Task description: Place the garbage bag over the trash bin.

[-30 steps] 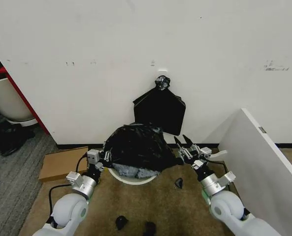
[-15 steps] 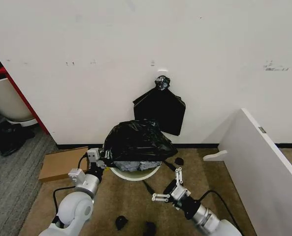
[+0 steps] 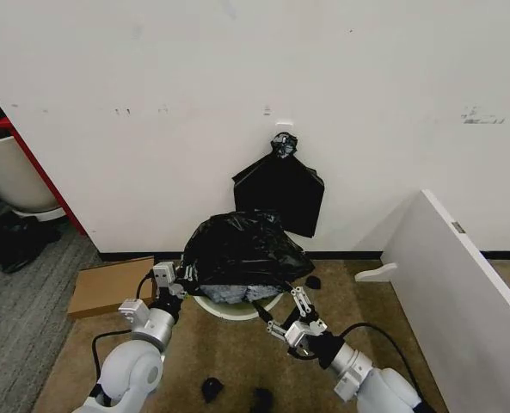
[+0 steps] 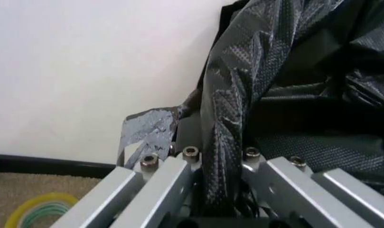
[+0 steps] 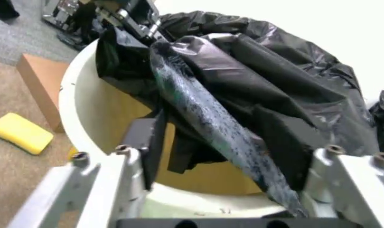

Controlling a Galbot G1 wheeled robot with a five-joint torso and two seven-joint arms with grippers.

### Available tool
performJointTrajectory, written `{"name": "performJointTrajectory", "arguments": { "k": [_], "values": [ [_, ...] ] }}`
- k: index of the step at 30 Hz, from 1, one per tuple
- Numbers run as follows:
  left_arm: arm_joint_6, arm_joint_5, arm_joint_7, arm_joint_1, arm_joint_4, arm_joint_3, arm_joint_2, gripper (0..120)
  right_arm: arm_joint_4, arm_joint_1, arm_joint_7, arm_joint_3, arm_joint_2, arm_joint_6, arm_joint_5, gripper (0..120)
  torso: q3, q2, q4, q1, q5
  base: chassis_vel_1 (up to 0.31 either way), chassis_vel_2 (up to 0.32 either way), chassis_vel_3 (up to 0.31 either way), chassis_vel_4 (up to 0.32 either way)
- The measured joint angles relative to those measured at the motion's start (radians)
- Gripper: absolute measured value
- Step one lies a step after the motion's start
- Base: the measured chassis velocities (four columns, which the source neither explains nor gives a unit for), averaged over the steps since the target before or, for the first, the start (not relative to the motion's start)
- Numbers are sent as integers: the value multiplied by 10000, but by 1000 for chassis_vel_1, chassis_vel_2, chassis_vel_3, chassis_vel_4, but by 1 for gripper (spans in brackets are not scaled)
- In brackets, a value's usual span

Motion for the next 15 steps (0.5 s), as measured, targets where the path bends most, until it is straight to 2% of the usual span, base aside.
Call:
{"name": "performJointTrajectory", "arguments": {
  "k": [1,5,7,13,15],
  "values": [
    [0,0,0,0,0,0,0,1,0,0,0,0,0,0,0,50,0,0,0,0,0,0,0,0,0],
    [26,35,0,42,-19,0,18,1,6,-4,-91,-106,-10,109,307,32,0,0,-1,0,0,0,0,0,0],
    [27,40,0,45,-19,0,21,1,5,5,-117,-109,-6,147,332,30,0,0,0,0,0,0,0,0,0],
    [34,83,-1,57,-19,-5,6,1,2,56,-258,-187,10,440,607,3,0,0,0,0,-1,0,0,0,0],
    [34,84,-2,58,-19,-7,1,1,-7,56,-267,-199,15,483,624,0,0,0,0,0,-1,0,0,0,0]
  ]
}}
